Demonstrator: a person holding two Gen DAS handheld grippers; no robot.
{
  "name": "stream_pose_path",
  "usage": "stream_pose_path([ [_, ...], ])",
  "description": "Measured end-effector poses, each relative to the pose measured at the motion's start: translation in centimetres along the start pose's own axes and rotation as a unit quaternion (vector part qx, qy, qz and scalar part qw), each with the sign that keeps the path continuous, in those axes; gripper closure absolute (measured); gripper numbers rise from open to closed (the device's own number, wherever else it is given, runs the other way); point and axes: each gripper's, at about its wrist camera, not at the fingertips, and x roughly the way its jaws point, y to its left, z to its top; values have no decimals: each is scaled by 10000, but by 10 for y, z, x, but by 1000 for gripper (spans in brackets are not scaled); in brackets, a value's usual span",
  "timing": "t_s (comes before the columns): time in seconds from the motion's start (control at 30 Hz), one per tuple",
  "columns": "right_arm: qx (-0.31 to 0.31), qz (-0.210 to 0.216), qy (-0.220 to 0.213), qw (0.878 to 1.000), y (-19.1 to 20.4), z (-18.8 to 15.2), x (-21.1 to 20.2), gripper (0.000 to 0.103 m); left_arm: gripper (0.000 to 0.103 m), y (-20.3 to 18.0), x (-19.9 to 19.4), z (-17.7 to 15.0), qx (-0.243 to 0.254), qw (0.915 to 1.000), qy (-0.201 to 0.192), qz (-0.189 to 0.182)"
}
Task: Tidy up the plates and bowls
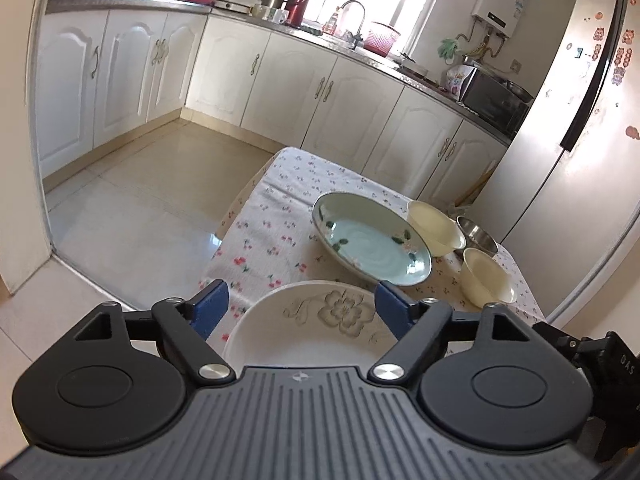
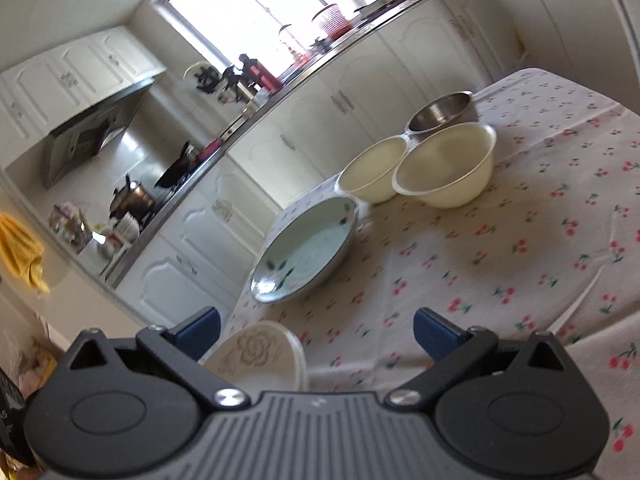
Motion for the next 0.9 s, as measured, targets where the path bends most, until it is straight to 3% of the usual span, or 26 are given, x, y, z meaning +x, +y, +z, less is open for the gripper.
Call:
stream_pose_path([
  [0.43,343,-92,-327,9988,-31,40,5,1,1,-18,31,14,216,9996,199,24],
  [0.9,441,456,97,9979,-21,59,68,1,0,-21,95,42,346,9967,655,322],
])
